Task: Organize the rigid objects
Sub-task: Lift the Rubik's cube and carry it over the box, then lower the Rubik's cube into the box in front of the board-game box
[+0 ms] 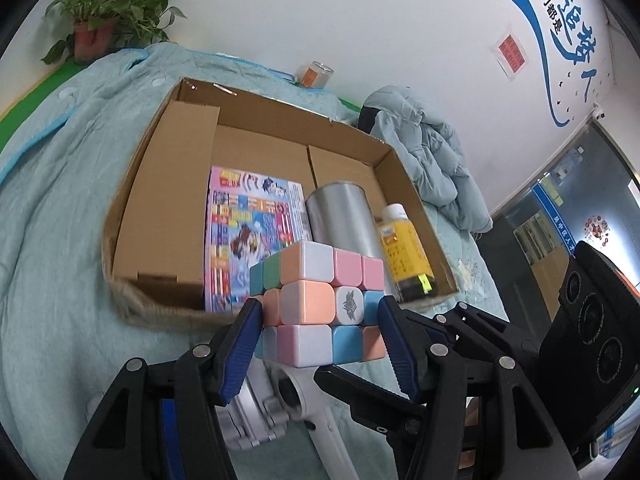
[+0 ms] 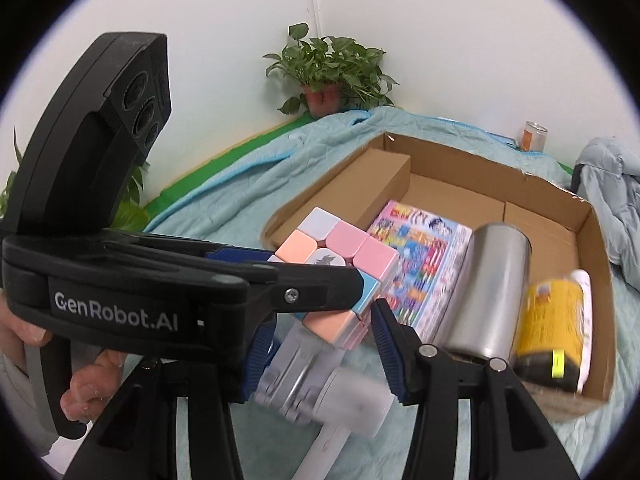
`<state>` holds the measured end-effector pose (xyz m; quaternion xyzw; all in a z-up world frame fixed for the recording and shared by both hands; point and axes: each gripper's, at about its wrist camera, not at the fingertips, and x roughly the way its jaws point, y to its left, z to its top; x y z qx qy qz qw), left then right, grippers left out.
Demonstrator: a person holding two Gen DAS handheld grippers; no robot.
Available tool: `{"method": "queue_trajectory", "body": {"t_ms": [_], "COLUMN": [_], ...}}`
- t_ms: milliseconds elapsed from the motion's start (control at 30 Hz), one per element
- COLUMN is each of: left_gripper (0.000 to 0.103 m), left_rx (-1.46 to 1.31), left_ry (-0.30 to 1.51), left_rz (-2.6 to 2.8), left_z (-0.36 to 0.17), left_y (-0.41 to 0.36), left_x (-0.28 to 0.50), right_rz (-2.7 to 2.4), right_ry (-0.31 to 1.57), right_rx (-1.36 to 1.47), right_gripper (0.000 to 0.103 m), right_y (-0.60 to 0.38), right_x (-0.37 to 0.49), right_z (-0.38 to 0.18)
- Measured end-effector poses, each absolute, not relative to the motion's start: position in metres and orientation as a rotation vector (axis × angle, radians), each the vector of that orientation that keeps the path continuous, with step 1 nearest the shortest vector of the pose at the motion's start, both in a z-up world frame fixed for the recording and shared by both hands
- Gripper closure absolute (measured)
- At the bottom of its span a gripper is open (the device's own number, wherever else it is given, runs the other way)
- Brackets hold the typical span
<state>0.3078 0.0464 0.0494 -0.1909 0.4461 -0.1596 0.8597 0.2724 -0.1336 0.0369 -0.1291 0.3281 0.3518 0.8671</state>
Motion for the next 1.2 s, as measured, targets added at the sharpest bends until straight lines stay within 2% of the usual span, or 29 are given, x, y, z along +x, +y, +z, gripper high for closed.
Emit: {"method": "queue_trajectory", "body": {"t_ms": [300, 400, 433, 867, 1000, 1200], "left_gripper": [0.046, 0.052, 0.058, 0.058, 0.070, 0.071], "left_rx": [-0.442, -0.416, -0.410, -0.440, -0.418, -0.510], "left_ry": [1.029, 1.069, 1.078, 1.039, 1.082, 1.082], "left_rz": [-0.335, -0.312, -0.309, -0.283, -0.285, -0.297], "left_z": [0.013, -0.003, -0.006, 0.005, -0.008, -0.020], "left_y": [0.063, 0.066, 0.065, 0.095, 0.090, 0.095], "left_x": [0.378, 0.389, 0.388, 0.387, 0.401, 0.393], "right_rz": [0.783, 0.789, 0.775, 0.892, 0.894, 0.884], "right_ry": [0.768, 0.816, 0.838, 0.911, 0.936, 0.976], "right_rx": [-0.250, -0.247, -0.247, -0.054, -0.016, 0.036], "right_gripper": [0.054, 0.054, 0.054, 0.053, 0.053, 0.054], "right_y": [-0.133, -0.129, -0.128, -0.142, -0.147, -0.144], "right_x": [0.335, 0.349, 0.353, 0.361, 0.361, 0.363], "right_z": [0.018, 0.003, -0.003, -0.010, -0.013, -0.018]}}
